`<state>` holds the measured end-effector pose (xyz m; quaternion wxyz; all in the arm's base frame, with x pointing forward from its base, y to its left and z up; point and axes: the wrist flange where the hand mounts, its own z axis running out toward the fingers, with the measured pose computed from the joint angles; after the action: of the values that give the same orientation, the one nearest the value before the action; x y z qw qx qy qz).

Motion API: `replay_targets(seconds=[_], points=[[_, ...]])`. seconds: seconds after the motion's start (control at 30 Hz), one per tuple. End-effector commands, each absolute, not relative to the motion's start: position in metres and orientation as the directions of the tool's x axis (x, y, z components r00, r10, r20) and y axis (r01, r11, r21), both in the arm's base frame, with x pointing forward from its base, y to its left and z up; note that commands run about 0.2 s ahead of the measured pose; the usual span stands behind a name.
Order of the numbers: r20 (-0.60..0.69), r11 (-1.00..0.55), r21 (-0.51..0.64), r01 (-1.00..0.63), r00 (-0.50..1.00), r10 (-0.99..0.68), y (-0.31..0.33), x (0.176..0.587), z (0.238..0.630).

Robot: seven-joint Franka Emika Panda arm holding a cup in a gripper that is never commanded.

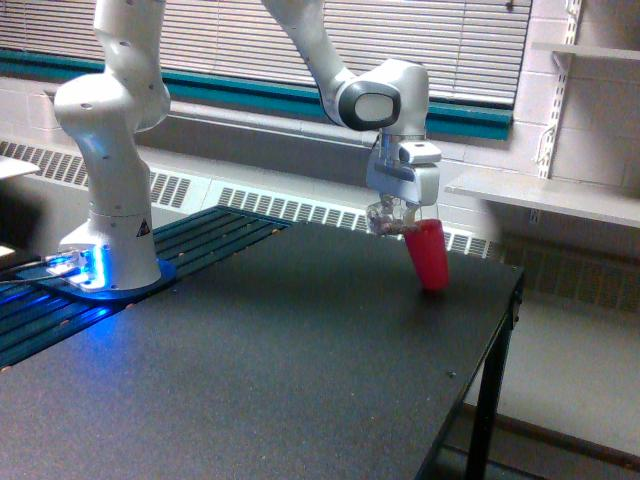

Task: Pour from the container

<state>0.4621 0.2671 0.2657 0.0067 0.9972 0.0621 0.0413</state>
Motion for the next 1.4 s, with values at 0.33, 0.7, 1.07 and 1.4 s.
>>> replay_targets(seconds=[0.33, 0.7, 1.07, 1.4], points=[[0.106, -0.993, 0.026, 0.115, 0.987, 0.117, 0.275, 0.476, 0.277], [0.103, -0.990, 0.041, 0.138, 0.985, 0.142, 0.279, 0.481, 0.280], [0.079, -0.984, 0.062, 0.168, 0.982, 0.172, 0.284, 0.483, 0.278], [0.077, -0.978, 0.085, 0.190, 0.977, 0.197, 0.289, 0.489, 0.281]])
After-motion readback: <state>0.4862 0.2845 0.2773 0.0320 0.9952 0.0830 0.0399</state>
